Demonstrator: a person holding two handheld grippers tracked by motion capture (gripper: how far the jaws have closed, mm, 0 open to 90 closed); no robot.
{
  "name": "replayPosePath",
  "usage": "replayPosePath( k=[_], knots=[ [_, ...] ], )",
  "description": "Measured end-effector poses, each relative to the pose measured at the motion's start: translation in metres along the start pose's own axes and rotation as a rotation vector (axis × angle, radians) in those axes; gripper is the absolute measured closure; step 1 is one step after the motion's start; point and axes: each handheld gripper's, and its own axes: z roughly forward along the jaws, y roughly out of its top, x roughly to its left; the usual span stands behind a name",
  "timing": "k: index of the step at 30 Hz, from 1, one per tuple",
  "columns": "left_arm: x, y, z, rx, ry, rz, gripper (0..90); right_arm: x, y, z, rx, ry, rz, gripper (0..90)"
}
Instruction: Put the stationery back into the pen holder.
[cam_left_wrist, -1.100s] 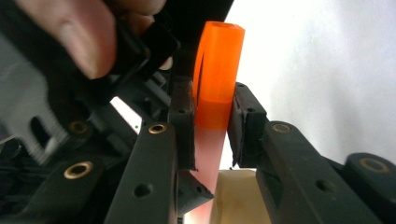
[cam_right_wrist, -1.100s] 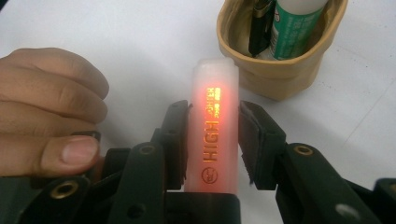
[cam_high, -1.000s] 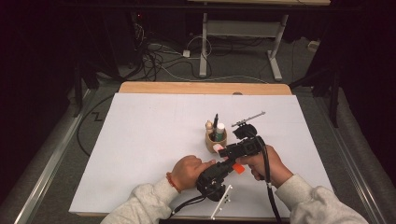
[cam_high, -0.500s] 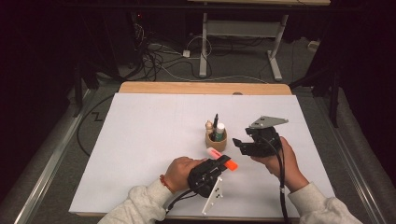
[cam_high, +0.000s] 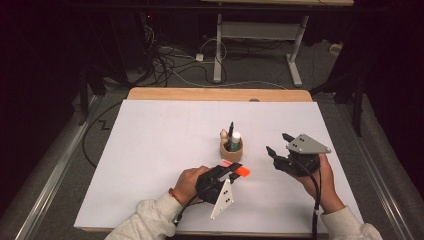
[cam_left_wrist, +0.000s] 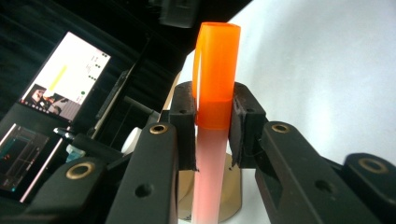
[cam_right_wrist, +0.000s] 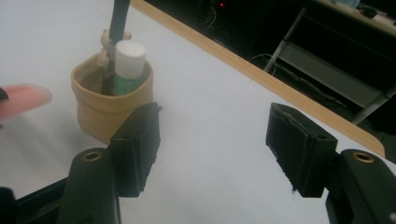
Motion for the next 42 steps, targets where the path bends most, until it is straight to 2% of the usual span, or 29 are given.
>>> replayPosePath(
  k=[2,7,13,20,24,28,34,42],
  knots=[
    [0.003,-0.001,-0.001,-0.008,-0.008,-0.037,72.7,-0.002,-0.008,0.001,0.003,0.006,0.007,34.7],
    [0.011,-0.003,-0.003,-0.026,-0.031,-0.146,72.7,-0.006,-0.027,-0.002,-0.025,-0.013,0.025,33.5],
    [0.021,-0.005,-0.006,-0.051,-0.060,-0.265,72.7,-0.006,-0.043,-0.009,-0.057,-0.047,0.015,31.8],
    [0.031,-0.008,-0.008,-0.075,-0.087,-0.374,72.7,-0.004,-0.058,-0.018,-0.105,-0.073,-0.007,30.8],
    [0.036,-0.010,-0.010,-0.089,-0.100,-0.428,72.7,-0.001,-0.064,-0.022,-0.124,-0.115,-0.012,28.5],
    [0.044,-0.012,-0.012,-0.111,-0.115,-0.497,72.7,0.000,-0.069,-0.024,-0.117,-0.106,0.002,27.7],
    [0.055,-0.016,-0.015,-0.129,-0.116,-0.571,72.7,0.002,-0.074,-0.025,-0.100,-0.115,-0.005,27.7],
    [0.073,-0.022,-0.010,-0.188,-0.135,-0.696,72.7,0.001,-0.078,-0.029,-0.099,-0.117,0.010,27.7]
  ],
)
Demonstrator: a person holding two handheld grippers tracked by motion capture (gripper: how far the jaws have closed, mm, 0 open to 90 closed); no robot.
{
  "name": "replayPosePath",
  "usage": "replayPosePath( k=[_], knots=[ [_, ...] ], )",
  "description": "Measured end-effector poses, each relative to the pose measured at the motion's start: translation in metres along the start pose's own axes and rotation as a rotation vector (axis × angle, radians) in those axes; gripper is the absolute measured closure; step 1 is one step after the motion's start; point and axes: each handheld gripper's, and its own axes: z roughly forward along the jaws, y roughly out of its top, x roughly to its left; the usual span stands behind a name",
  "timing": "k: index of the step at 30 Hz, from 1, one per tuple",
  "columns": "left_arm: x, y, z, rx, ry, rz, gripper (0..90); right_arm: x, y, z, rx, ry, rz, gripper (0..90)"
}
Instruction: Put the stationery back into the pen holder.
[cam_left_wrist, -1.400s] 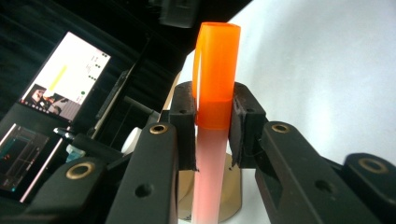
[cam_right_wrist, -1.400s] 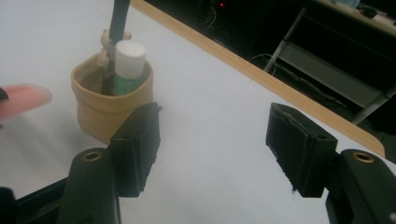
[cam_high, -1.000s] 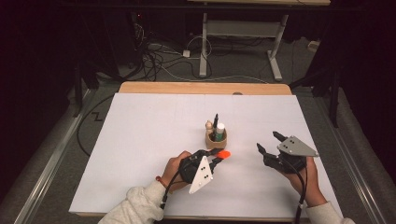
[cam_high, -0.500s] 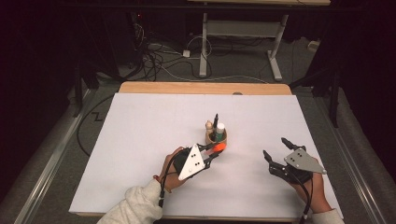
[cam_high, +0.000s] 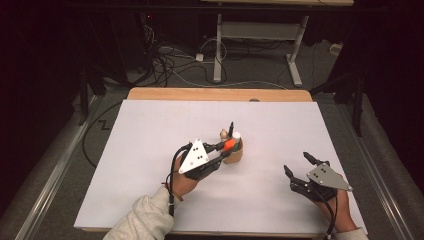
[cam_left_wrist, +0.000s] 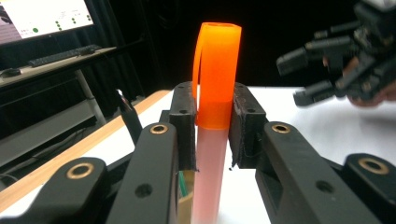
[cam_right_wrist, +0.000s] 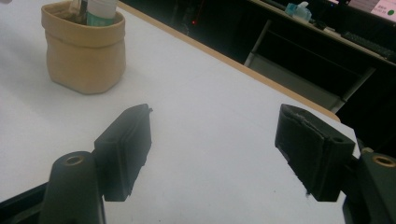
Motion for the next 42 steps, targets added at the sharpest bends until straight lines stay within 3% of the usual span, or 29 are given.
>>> replayPosePath(
  k=[6,17,27,42],
  knots=[
    [0.012,0.001,0.011,-0.029,-0.020,-0.065,72.6,-0.001,-0.003,-0.002,0.004,-0.004,0.005,27.8],
    [0.024,-0.005,0.040,-0.021,-0.016,-0.079,72.6,0.001,-0.006,0.000,0.014,-0.002,-0.015,27.8],
    [0.033,-0.015,0.046,-0.015,-0.016,-0.111,72.5,0.004,-0.007,0.001,0.014,0.008,-0.030,28.0],
    [0.034,-0.023,0.051,0.036,-0.015,-0.132,72.1,0.005,-0.007,0.001,0.019,0.015,-0.036,28.3]
  ],
)
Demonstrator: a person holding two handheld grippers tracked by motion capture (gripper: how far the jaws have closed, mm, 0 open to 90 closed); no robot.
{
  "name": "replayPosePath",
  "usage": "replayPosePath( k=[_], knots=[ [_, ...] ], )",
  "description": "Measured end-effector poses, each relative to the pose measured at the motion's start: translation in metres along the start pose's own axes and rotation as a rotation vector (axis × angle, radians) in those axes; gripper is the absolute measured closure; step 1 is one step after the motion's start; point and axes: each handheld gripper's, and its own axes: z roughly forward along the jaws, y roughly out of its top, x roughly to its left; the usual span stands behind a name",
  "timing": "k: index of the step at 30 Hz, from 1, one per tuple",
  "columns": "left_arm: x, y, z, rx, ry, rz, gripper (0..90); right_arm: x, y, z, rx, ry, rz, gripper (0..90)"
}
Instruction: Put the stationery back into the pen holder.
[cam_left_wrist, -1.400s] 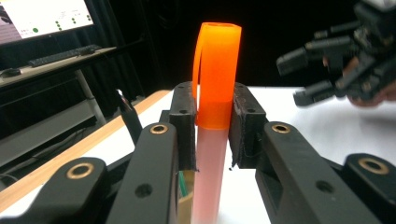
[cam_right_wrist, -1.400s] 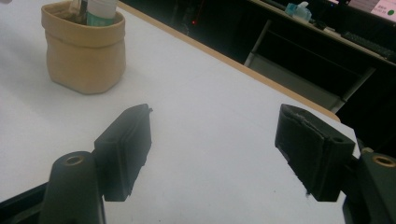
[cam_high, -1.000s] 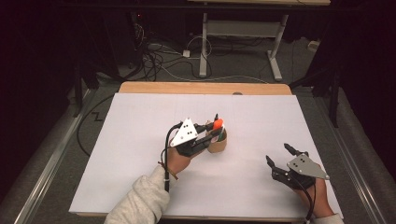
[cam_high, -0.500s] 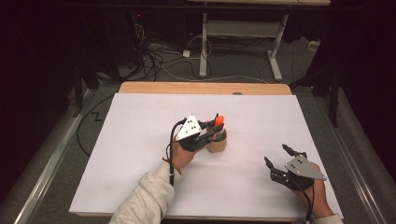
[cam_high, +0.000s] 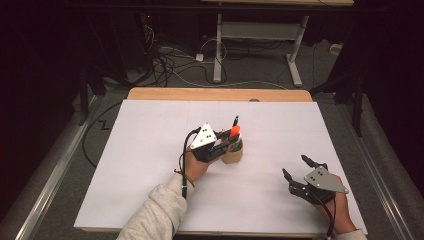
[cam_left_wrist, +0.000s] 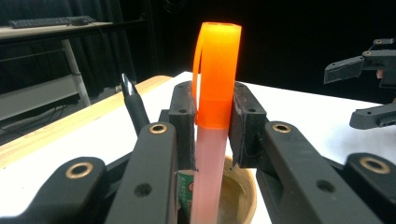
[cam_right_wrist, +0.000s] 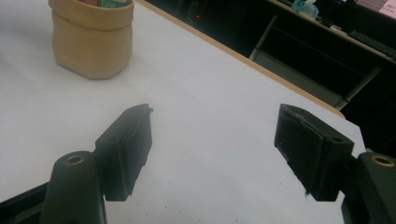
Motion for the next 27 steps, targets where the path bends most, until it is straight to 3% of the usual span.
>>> replayPosePath(
  k=[17,27],
  knots=[
    [-0.0038,-0.0015,-0.0030,0.002,0.001,0.016,68.4,0.0036,-0.0012,0.0030,0.011,0.004,-0.015,28.4],
    [-0.0072,0.0024,-0.0064,0.014,0.017,0.049,68.1,0.0034,-0.0012,0.0027,0.013,0.007,-0.012,28.5]
  ],
)
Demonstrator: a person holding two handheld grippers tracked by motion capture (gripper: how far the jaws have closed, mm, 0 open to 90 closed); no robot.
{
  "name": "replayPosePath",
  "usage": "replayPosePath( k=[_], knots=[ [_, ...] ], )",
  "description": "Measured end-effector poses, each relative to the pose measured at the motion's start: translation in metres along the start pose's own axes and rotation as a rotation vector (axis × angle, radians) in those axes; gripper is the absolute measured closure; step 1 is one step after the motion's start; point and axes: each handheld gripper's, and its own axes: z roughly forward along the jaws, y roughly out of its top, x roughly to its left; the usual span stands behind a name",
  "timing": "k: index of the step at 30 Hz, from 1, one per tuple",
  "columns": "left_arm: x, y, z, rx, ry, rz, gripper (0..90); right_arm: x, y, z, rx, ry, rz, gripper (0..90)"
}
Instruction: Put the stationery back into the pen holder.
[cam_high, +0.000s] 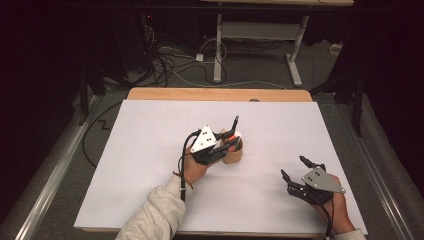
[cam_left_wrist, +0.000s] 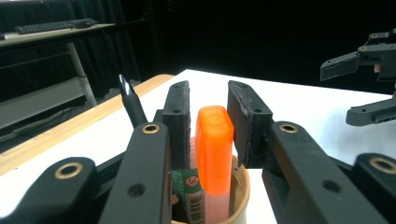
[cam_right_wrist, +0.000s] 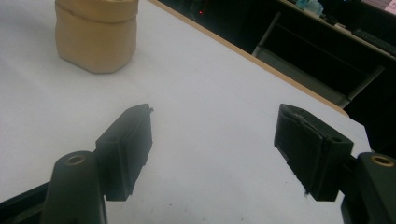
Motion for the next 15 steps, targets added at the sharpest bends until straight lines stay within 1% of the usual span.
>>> replayPosePath(
  k=[1,3,4,5,6,10,12,14,15],
  knots=[
    [-0.0002,0.0005,-0.0006,0.003,0.001,0.003,68.1,0.0001,0.0000,0.0000,0.001,0.002,-0.001,28.5],
    [-0.0008,0.0015,-0.0010,0.014,0.018,0.011,68.1,0.0006,-0.0001,0.0001,0.001,0.002,-0.004,28.5],
    [-0.0010,0.0019,-0.0011,0.019,0.022,0.017,66.9,0.0009,-0.0001,0.0001,0.002,0.003,-0.003,28.5],
    [-0.0013,0.0022,-0.0013,0.023,0.027,0.022,64.0,0.0011,-0.0001,0.0001,0.001,0.006,-0.003,28.5],
    [-0.0016,0.0026,-0.0016,0.026,0.031,0.028,63.9,0.0014,0.0000,0.0001,0.001,0.007,-0.004,28.5],
    [-0.0018,0.0042,-0.0034,0.023,0.037,0.034,63.8,0.0016,0.0003,-0.0003,0.001,0.010,-0.010,28.5],
    [-0.0021,0.0048,-0.0035,0.027,0.042,0.043,60.2,0.0014,0.0006,-0.0009,0.001,0.009,-0.013,28.5],
    [-0.0022,0.0052,-0.0039,0.032,0.041,0.048,60.2,0.0012,0.0008,-0.0012,-0.004,0.007,-0.009,28.6],
    [-0.0024,0.0055,-0.0040,0.034,0.043,0.052,58.7,0.0010,0.0008,-0.0014,-0.006,0.009,-0.007,28.5]
  ],
)
